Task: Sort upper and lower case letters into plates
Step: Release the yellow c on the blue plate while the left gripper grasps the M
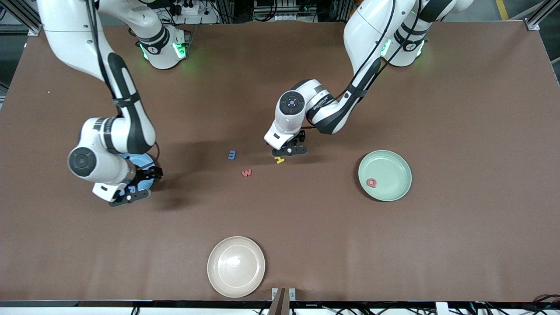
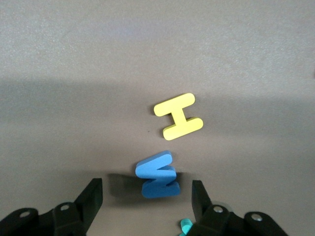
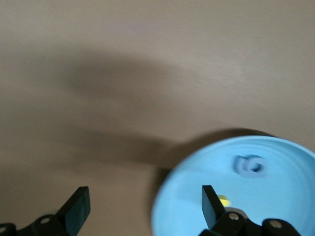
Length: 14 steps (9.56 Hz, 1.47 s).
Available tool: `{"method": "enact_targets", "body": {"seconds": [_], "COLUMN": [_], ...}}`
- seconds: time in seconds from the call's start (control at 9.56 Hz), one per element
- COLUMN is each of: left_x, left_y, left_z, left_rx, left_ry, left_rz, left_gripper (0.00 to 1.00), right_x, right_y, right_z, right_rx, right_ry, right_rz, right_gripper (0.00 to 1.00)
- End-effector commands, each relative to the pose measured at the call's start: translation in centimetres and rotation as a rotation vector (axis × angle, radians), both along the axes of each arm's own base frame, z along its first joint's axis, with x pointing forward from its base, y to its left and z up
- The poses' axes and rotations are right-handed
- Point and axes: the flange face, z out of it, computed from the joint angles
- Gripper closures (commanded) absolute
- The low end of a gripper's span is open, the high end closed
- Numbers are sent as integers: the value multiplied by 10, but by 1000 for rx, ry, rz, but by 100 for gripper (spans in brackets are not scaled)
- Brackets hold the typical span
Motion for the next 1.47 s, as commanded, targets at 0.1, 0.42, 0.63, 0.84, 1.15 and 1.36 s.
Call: {"method": "enact_targets", "body": {"seconds": [0.1, 0.42, 0.63, 0.84, 1.15, 1.36], "left_x": [-14, -17, -15, -12, -5, 8], "left_y": [-10, -16, -14, -12, -12, -12], "left_z": [-11, -17, -17, -17, -12, -12], "left_rx": [22, 28, 29, 31, 22, 15], "left_ry": [10, 11, 9, 6, -4, -18], "left_rz": [-1, 24, 24, 21, 27, 38], "left_gripper": [19, 24, 29, 32, 35, 35], "right_x": [-8, -24, -44, -54, -60, -59], "right_y": [12, 23, 22, 19, 16, 22], "right_z": [0, -10, -8, -3, 2, 1], "right_rx": [40, 33, 39, 47, 53, 51], "right_ry": [-53, -98, -142, -141, -139, -138], "right_rz": [-62, -91, -113, -114, -114, -157], "right_gripper": [0, 0, 0, 0, 0, 0]}}
